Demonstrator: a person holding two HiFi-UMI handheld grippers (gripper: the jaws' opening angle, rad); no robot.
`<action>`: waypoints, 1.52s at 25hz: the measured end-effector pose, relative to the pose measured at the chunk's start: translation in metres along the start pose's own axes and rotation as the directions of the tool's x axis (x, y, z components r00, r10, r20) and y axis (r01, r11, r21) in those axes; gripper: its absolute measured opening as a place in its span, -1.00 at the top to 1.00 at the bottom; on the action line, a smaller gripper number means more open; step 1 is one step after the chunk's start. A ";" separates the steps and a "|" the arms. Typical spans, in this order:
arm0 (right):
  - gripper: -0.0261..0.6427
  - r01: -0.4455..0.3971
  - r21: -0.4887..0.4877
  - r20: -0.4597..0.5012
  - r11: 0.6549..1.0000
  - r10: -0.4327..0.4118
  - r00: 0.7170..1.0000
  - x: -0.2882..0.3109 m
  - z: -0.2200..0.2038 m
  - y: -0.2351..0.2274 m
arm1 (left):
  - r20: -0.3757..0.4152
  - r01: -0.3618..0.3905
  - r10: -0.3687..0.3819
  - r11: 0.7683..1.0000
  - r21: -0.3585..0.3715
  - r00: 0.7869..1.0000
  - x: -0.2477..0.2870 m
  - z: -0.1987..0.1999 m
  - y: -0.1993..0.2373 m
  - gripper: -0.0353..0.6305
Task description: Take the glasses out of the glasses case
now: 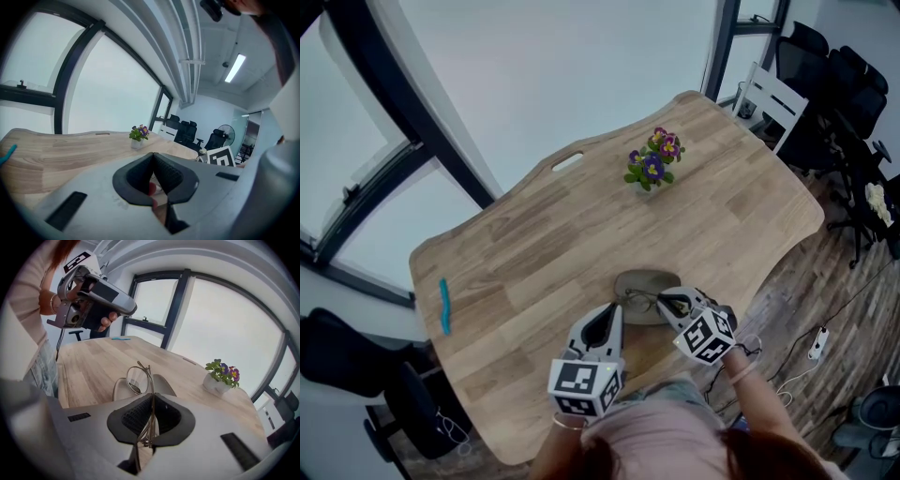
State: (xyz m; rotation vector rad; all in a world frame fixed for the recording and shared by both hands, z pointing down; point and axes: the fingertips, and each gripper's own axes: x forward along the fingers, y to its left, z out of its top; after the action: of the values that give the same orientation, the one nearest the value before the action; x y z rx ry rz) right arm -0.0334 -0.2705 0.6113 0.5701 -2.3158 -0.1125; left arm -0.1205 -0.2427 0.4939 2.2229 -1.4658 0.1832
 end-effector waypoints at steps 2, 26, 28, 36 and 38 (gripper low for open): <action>0.88 0.023 0.028 0.017 0.999 -0.024 1.000 -0.006 0.003 -0.003 | 0.007 0.000 0.000 1.000 0.001 1.000 -0.003 0.002 -0.002 0.89; 0.88 0.245 0.330 0.169 0.912 -0.312 0.935 -0.083 0.043 -0.010 | 0.080 0.029 -0.035 0.996 0.081 0.996 -0.044 0.022 -0.013 0.89; 0.88 0.253 0.342 0.178 0.905 -0.327 0.928 -0.087 0.046 -0.008 | 0.088 0.034 -0.041 0.996 0.083 0.995 -0.048 0.024 -0.014 0.89; 0.88 0.264 0.412 0.235 0.872 -0.381 0.894 -0.112 0.057 -0.011 | 0.124 0.045 -0.057 0.995 0.093 0.991 -0.056 0.033 -0.022 0.89; 0.88 0.267 0.430 0.250 0.863 -0.398 0.883 -0.119 0.061 -0.013 | 0.135 0.042 -0.056 0.994 0.101 0.989 -0.058 0.036 -0.024 0.89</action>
State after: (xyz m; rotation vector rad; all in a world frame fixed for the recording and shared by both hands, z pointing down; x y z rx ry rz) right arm 0.0048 -0.2359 0.4867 1.2463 -2.5552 0.0945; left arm -0.1289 -0.2030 0.4339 2.3900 -1.5010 0.0885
